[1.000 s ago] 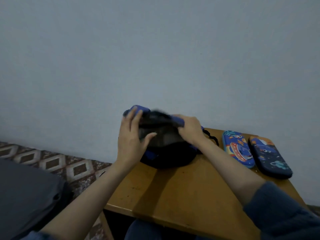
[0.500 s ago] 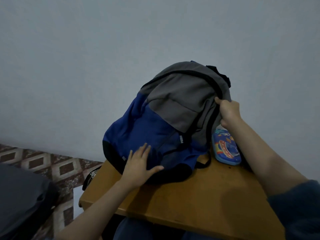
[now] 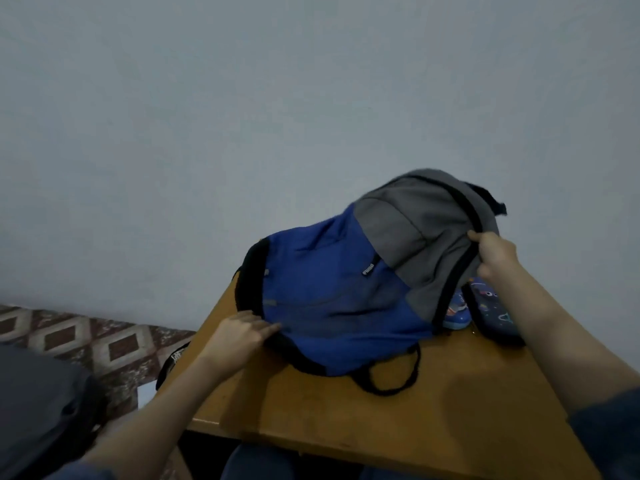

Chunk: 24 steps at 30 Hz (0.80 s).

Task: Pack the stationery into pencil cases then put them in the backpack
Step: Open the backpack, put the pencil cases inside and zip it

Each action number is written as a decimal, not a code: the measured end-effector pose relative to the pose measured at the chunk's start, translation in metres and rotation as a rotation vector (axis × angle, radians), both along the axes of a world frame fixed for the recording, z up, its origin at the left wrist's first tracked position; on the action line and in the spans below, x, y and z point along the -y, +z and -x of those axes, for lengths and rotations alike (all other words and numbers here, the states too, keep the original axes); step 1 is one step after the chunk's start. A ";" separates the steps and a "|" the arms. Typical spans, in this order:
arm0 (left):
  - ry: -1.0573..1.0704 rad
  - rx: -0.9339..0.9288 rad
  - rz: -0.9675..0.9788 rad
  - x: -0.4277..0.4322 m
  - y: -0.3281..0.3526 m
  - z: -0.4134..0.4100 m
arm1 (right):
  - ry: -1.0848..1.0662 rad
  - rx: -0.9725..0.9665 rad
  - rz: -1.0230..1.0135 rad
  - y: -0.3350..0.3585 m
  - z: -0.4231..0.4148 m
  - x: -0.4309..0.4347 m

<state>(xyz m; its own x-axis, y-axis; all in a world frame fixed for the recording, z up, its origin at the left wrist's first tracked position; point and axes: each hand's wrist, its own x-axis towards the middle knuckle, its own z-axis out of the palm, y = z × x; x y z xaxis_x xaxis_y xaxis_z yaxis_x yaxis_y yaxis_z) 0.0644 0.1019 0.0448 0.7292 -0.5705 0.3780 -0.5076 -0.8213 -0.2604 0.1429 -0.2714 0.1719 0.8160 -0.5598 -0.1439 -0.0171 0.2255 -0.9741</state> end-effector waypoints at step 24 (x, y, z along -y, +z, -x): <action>0.118 -0.371 0.485 0.147 -0.009 0.031 | 0.087 -0.172 -0.613 -0.060 0.072 -0.023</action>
